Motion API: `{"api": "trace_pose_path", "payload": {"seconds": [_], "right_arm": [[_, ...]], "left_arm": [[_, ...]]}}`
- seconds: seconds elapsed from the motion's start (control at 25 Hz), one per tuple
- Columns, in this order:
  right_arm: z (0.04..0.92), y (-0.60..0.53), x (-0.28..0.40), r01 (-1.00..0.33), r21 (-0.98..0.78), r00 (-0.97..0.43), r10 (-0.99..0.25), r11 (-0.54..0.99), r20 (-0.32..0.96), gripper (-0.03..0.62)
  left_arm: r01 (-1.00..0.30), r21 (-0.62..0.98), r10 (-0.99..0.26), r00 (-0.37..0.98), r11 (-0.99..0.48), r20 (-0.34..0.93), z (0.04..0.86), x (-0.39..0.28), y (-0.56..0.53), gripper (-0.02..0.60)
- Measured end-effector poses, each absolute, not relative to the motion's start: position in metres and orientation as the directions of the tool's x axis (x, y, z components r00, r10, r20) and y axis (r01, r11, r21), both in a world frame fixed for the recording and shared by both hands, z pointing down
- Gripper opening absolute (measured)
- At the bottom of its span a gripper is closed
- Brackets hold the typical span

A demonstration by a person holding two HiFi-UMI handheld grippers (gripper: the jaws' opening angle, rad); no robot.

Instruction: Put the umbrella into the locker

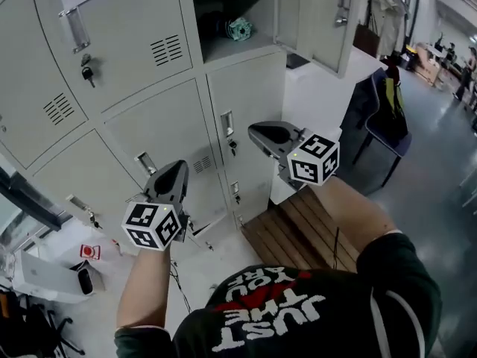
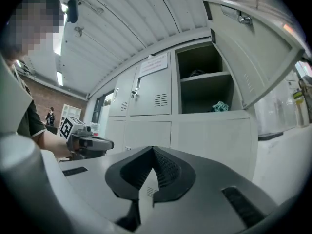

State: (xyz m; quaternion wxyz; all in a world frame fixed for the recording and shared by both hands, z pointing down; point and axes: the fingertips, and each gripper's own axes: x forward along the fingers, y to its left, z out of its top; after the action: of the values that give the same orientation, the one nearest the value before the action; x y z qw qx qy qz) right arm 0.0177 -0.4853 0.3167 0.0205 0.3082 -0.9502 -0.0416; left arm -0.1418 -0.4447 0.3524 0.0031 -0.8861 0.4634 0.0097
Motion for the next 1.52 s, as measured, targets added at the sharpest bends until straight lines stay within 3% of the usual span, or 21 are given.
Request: {"api": "trace_pose_path", "payload": {"seconds": [0.4, 0.64, 0.92, 1.52], "right_arm": [[0.428, -0.451, -0.030, -0.455, -0.066, -0.890, -0.453, 0.888, 0.046, 0.034], [0.477, -0.432, -0.065, -0.468, -0.127, -0.884, -0.460, 0.875, 0.087, 0.034], [0.499, -0.416, -0.082, -0.494, -0.164, -0.869, -0.480, 0.854, 0.118, 0.034], [0.492, -0.410, -0.097, -0.468, -0.102, -0.882, -0.455, 0.878, 0.125, 0.032]], "left_arm": [[-0.912, 0.088, -0.911, 0.406, -0.400, 0.068, 0.463, -0.186, -0.373, 0.008], [-0.928, 0.166, -0.922, 0.357, -0.332, 0.148, 0.520, -0.241, -0.332, 0.008], [-0.930, 0.175, -0.925, 0.350, -0.323, 0.148, 0.529, -0.280, -0.322, 0.008], [-0.924, 0.183, -0.925, 0.361, -0.337, 0.119, 0.523, -0.279, -0.322, 0.008]]}}
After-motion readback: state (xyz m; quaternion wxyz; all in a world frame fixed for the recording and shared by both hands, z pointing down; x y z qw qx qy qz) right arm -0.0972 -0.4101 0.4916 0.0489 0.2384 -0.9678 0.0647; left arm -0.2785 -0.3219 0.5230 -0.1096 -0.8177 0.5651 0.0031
